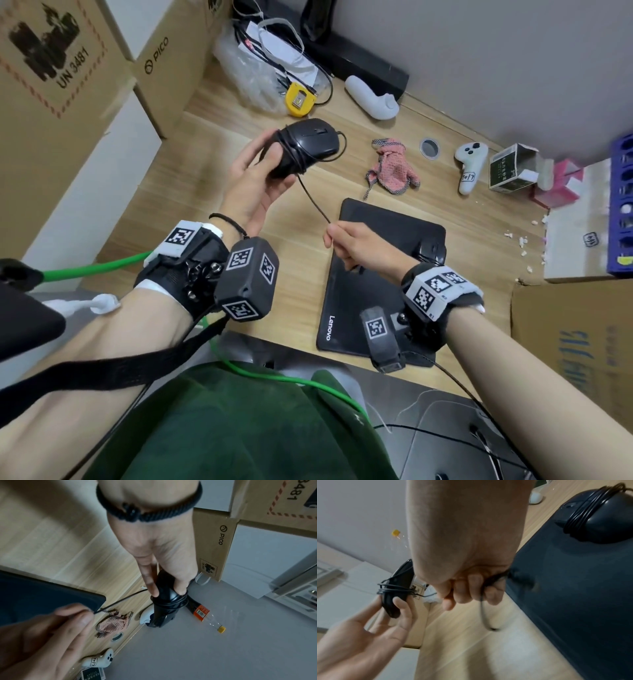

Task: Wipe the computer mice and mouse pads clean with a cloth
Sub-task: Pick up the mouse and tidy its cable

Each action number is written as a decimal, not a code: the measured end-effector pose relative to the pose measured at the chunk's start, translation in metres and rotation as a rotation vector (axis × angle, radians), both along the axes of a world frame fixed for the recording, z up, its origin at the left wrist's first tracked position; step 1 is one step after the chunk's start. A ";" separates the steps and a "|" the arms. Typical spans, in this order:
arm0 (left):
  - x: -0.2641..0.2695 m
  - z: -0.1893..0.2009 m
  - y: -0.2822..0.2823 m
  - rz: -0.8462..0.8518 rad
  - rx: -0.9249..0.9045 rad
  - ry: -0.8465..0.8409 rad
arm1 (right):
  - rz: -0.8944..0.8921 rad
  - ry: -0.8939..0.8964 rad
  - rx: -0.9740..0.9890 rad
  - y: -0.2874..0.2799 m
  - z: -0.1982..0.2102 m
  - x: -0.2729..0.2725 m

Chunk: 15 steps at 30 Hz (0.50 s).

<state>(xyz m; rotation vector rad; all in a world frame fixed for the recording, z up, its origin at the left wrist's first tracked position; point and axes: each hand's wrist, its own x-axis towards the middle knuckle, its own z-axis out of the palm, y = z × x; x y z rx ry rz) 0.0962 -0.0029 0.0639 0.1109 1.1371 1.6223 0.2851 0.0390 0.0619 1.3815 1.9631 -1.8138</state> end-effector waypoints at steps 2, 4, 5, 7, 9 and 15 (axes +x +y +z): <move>-0.001 -0.003 0.002 0.021 -0.007 0.045 | -0.023 -0.032 0.070 -0.002 -0.002 0.005; 0.000 -0.004 0.003 0.038 -0.004 0.081 | -0.048 -0.045 0.119 -0.001 -0.001 0.009; 0.001 -0.004 0.005 0.052 0.000 0.092 | -0.053 -0.042 0.122 0.000 0.000 0.012; 0.000 -0.003 0.009 0.088 0.007 0.099 | -0.034 -0.035 0.113 0.002 0.003 0.019; -0.003 -0.004 0.012 0.119 -0.013 0.115 | -0.016 -0.022 0.087 0.002 0.007 0.027; -0.012 -0.028 0.004 -0.071 -0.334 0.047 | 0.000 -0.025 0.013 0.002 -0.002 0.037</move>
